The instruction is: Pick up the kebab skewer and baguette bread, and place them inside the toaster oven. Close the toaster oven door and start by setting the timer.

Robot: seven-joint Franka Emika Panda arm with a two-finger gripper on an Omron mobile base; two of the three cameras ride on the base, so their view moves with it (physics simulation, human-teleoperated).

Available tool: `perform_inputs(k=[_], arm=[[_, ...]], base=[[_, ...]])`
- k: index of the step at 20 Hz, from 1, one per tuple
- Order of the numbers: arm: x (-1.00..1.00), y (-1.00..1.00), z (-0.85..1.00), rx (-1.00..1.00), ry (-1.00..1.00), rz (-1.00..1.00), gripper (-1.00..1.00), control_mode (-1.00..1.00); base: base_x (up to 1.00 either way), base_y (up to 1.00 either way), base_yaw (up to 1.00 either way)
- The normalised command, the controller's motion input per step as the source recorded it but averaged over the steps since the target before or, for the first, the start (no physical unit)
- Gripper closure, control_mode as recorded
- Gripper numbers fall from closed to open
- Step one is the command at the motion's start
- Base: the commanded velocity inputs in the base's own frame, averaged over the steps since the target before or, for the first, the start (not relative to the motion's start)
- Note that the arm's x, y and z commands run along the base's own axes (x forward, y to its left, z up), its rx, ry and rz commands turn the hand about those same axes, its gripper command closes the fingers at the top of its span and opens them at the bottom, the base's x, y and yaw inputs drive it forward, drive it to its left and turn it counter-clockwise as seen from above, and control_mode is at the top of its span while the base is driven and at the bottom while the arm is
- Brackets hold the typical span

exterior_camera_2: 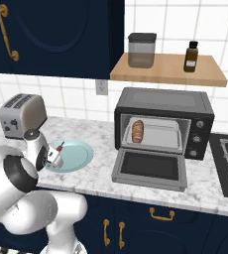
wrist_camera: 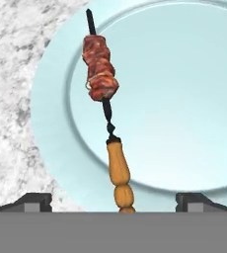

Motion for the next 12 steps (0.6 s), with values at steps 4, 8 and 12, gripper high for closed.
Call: perform_inputs(k=[4,8,12], arm=[[0.28,0.0,-0.3,0.0,0.0,0.0,-1.0,-1.0],[0.16,0.0,-0.17,0.0,0.0,0.01,-1.0,-1.0],[0.11,0.0,-0.06,0.0,0.0,0.02,-1.0,-1.0]], base=[[0.0,0.0,0.0],[0.0,0.0,0.0],[0.0,0.0,0.0]])
